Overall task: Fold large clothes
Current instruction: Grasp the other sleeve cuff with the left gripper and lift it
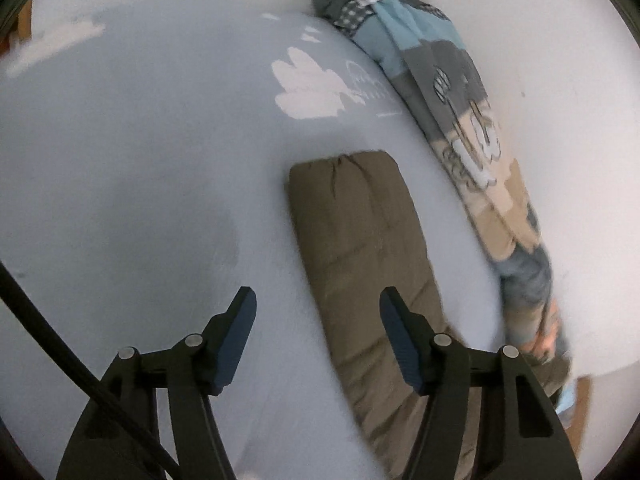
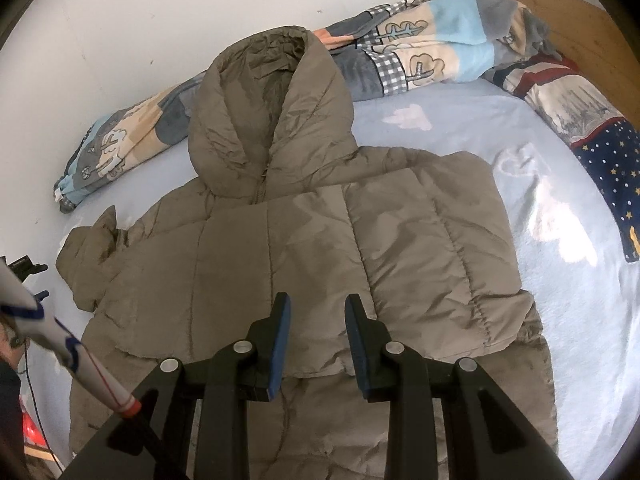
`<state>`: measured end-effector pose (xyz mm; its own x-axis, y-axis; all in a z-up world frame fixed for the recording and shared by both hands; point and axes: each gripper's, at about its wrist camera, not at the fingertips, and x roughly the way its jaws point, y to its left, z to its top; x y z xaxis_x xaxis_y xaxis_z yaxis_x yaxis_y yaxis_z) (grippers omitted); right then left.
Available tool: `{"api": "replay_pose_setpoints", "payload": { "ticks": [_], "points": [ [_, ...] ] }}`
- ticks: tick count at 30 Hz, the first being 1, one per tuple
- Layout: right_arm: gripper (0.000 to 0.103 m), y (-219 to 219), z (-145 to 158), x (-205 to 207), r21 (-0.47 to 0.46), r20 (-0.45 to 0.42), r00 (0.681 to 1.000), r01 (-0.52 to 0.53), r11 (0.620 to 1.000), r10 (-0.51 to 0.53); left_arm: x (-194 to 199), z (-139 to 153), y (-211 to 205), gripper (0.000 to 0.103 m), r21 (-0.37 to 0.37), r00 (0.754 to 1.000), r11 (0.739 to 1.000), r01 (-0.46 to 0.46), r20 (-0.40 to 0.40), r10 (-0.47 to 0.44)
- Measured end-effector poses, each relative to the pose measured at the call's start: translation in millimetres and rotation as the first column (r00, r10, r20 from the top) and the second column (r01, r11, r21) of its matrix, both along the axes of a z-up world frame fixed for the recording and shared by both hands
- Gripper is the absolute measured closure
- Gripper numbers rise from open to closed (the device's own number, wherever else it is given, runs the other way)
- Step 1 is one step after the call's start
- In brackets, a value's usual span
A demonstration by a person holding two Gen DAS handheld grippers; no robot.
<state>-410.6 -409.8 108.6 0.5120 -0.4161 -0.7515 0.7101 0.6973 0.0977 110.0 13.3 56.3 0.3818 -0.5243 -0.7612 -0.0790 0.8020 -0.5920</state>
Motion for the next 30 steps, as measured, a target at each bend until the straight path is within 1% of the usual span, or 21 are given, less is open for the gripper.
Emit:
{"api": "replay_pose_setpoints", "payload": {
  "ticks": [3,9,12,13,14,15,16,18,22,27,30],
  "points": [
    [0.073,1,-4,4,-0.003,-0.012,1.0,-0.005,1.0,0.005,15,-12,2,0.046,-0.063,1.0,0.998,-0.022,-0.007,0.022],
    [0.073,4,-13,12,-0.014,-0.048,0.998,-0.029,0.999,0.029,41,-31,-5,0.046,-0.093,0.999,0.995,-0.04,0.001,0.04],
    [0.073,5,-16,14,-0.019,-0.06,0.998,-0.036,0.999,0.034,49,-39,-14,0.046,-0.12,0.999,0.992,-0.036,0.021,0.039],
    [0.073,5,-16,15,-0.02,-0.06,0.998,-0.036,0.999,0.034,50,-39,-17,0.046,-0.114,0.999,0.993,-0.035,0.031,0.038],
    [0.073,5,-17,15,-0.022,-0.061,0.997,-0.038,0.999,0.036,50,-38,-20,0.061,-0.094,0.998,0.995,-0.044,0.046,0.049],
    [0.073,5,-17,16,-0.023,-0.061,0.997,-0.039,0.999,0.038,49,-37,-23,0.085,-0.069,0.997,0.996,-0.049,0.061,0.053],
    [0.073,5,-18,16,-0.025,-0.061,0.997,-0.04,0.999,0.038,49,-36,-25,0.085,-0.063,0.997,0.997,-0.048,0.064,0.053],
    [0.073,5,-19,17,-0.028,-0.063,0.997,-0.036,0.999,0.034,45,-27,-27,0.089,-0.044,0.994,0.998,-0.047,0.096,0.051],
    [0.073,2,-16,13,-0.025,-0.046,0.999,-0.013,1.0,0.012,33,4,-30,0.089,0.006,0.985,1.0,-0.019,0.172,0.018],
    [0.073,-2,-2,3,-0.012,0.023,0.999,0.026,1.0,-0.026,2,64,-27,0.089,0.033,0.962,0.999,0.024,0.272,-0.032],
    [0.073,-4,10,-7,-0.005,0.075,0.996,0.056,0.998,-0.055,-22,105,-25,0.09,0.022,0.943,0.999,0.043,0.33,-0.048]
  ]
}}
